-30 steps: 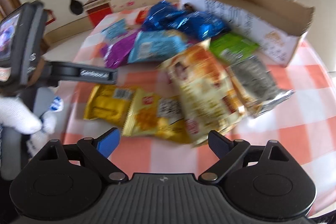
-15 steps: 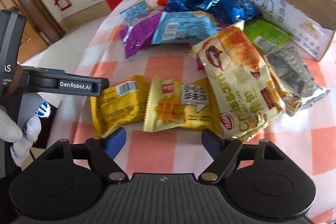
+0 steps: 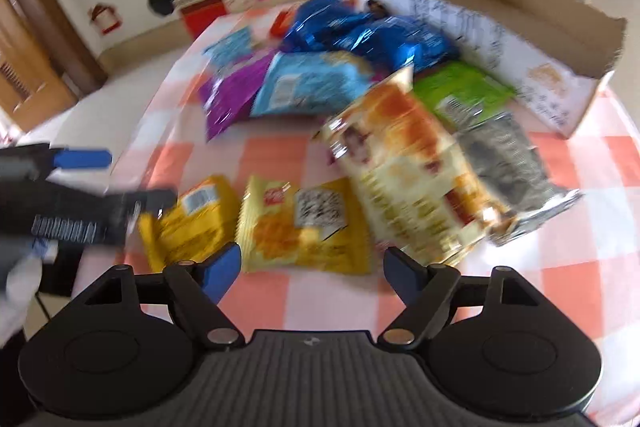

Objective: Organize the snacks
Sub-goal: 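Lower the left tool to the yellow packet while the right tool approaches the yellow waffle packet, then close the left tool on the yellow packet while the right tool grasps the waffle packet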

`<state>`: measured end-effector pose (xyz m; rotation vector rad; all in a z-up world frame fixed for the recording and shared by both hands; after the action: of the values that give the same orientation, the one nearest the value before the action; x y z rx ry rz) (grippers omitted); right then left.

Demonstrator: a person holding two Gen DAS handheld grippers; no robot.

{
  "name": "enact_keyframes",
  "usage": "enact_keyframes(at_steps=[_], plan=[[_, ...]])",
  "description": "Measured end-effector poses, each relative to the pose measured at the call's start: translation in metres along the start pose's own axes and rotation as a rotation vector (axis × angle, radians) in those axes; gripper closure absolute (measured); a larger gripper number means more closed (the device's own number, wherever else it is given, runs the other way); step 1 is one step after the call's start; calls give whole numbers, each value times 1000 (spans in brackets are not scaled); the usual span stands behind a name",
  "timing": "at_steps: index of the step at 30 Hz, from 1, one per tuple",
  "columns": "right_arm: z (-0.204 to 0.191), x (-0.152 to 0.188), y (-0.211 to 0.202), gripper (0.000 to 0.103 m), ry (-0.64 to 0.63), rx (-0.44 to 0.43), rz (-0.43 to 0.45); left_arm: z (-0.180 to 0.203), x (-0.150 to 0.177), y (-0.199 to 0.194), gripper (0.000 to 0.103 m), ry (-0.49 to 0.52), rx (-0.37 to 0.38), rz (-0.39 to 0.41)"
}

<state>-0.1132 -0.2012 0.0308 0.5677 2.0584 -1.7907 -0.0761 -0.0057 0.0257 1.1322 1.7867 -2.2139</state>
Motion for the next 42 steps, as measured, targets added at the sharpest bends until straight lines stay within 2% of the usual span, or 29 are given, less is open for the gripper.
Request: enact_keyframes(at_steps=[3,7,9,13,17,19,23,31,34,38,42], plan=[[8,-2,2,21,57,17,9,20,6,4,1,113,39,-20],[12,-4,0,21,106,-7,7,36,11,14,2,223,0,-25],[11,-3,-2,21,116,-23,12,36,10,19,6,228,-16,-25],[0,-2,-10,21,67,-79,33,27,8,25,14,173,-36,-48],[-16,-1,-5,21,-28,-88,28,9,6,23,25,65,-53,-48],[-23,-2,0,24,-84,-73,18,0,5,22,26,16,-62,-47],[-34,-8,11,25,-252,-58,-4,-6,4,21,31,-14,-86,-42],[-45,-17,26,21,-589,-94,-25,-6,3,23,30,-24,-69,-48],[-43,-18,30,17,-660,-115,-56,-7,3,23,28,-36,-55,-53],[-43,-18,30,13,-730,-133,-53,-3,3,26,23,-24,-56,-65],[-48,-17,25,5,-777,-150,-51,-3,3,26,21,-29,-57,-68]])
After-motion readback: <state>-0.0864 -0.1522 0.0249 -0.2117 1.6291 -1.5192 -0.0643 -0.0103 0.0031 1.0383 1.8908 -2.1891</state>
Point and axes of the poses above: each gripper's, at about its wrist camera, not at the fingertips, and y roughly the way its jaws point, z to its right, x to its underside, the point moved 1 cm from there along y, roughly the way its jaws point, and after that the axes turned 4 degrees about x, right-handed, at the moved point
